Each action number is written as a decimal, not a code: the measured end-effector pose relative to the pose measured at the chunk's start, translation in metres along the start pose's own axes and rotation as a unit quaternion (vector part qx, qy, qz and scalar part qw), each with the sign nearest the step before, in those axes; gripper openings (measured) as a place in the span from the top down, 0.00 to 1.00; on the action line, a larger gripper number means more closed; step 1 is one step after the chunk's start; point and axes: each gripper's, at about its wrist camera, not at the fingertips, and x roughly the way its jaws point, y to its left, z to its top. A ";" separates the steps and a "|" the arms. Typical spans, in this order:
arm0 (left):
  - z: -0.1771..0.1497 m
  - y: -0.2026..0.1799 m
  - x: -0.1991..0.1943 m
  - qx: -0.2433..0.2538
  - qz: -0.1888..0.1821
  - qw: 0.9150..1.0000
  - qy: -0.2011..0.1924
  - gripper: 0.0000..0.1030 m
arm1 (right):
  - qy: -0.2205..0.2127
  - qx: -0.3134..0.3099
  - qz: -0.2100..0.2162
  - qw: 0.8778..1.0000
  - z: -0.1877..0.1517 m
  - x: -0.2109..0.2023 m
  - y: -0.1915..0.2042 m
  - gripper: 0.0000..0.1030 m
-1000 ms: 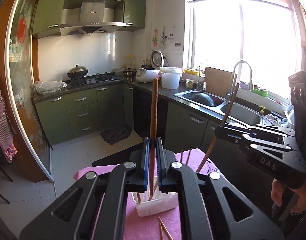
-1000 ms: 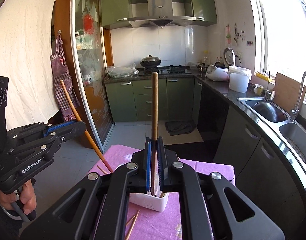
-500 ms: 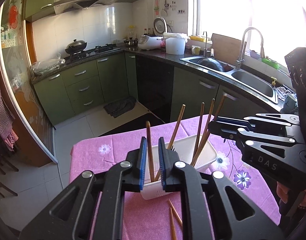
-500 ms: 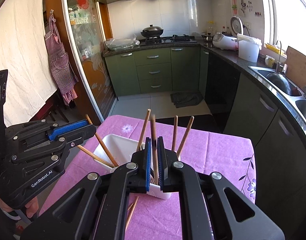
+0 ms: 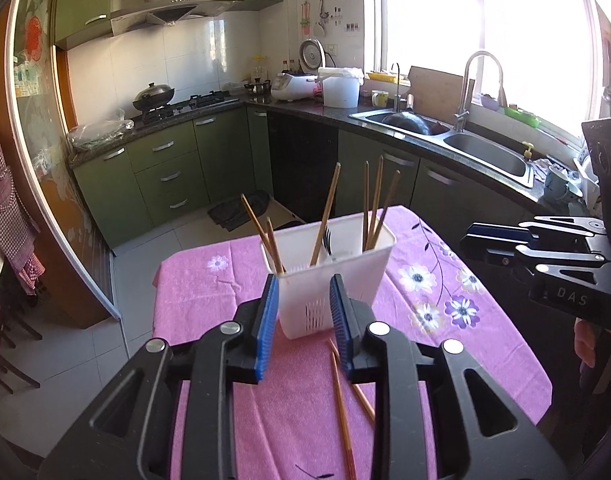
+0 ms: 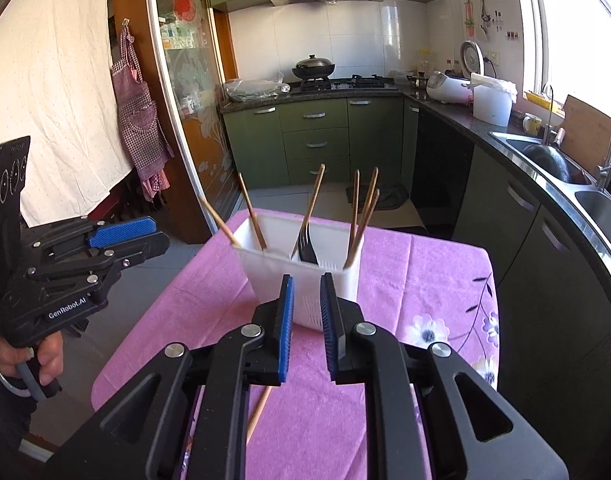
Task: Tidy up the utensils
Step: 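Lower the left tool and grasp a chopstick, lifting it upright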
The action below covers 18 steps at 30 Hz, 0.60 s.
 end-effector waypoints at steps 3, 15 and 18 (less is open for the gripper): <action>-0.030 -0.008 0.007 0.005 -0.001 1.000 0.028 0.73 | 0.029 0.002 -0.010 1.000 -0.039 0.007 0.001 0.77; -0.111 -0.027 0.096 -0.017 -0.024 0.983 0.180 0.73 | 0.133 0.043 -0.035 0.990 -0.134 0.055 -0.030 0.76; -0.116 -0.029 0.112 -0.015 -0.023 0.980 0.196 0.73 | 0.140 0.049 -0.040 0.988 -0.138 0.059 -0.038 0.72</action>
